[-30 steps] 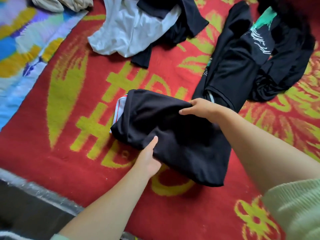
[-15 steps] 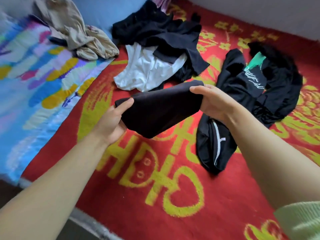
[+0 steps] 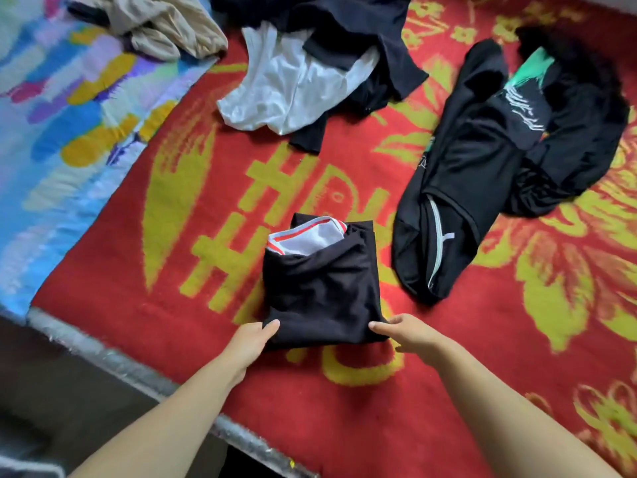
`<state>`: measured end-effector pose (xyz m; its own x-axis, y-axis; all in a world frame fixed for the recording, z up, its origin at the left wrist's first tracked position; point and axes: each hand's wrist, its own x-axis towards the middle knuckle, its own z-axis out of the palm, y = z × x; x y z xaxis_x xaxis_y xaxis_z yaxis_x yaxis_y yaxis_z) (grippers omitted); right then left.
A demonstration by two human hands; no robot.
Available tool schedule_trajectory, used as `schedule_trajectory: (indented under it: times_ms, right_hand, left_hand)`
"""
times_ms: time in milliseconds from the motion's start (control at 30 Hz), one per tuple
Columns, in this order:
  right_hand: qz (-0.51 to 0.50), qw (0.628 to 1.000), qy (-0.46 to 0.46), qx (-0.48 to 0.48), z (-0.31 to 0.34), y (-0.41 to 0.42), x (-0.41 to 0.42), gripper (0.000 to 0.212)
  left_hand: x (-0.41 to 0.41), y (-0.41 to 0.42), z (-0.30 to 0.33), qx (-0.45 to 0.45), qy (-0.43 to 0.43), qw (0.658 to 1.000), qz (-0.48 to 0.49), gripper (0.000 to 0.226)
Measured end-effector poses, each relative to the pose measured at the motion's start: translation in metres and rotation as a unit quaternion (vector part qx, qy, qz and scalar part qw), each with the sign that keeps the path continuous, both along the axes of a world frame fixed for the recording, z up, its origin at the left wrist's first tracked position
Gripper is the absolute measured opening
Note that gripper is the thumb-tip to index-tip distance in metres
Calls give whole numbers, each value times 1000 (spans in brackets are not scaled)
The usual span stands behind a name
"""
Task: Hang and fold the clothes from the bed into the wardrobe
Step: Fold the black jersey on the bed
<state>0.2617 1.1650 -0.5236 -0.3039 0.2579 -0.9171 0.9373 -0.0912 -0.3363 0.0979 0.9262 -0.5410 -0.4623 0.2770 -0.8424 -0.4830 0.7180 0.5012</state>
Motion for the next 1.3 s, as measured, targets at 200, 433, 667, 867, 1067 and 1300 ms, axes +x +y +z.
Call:
schedule_trajectory:
  times_ms: [200,433,667,867,1067,1300]
  right_hand:
    - [164,982,-73,55,14,16,-27,33]
    - [52,968,129,210,5,15,-87,71]
    - [-162,946,209,189,-6,15,-104,14]
    - [-107,944,126,285,-10,44,-79,13]
    - [324,790,267,447,-10,36,-111,42]
    - [237,890,237,308,4,61,-150,27]
  left_hand:
    - [-21,7,-2,-47,46,995,-72,23]
    - [-52,50,1,-32,294,942,-161,94]
    - [-69,72,0,64,364,919,-136,27]
    - [-95,102,9,170,128,974,-82,15]
    - [-101,115,3,130,247,955,-99,17]
    - [-111,115,12,196,46,980,2,31]
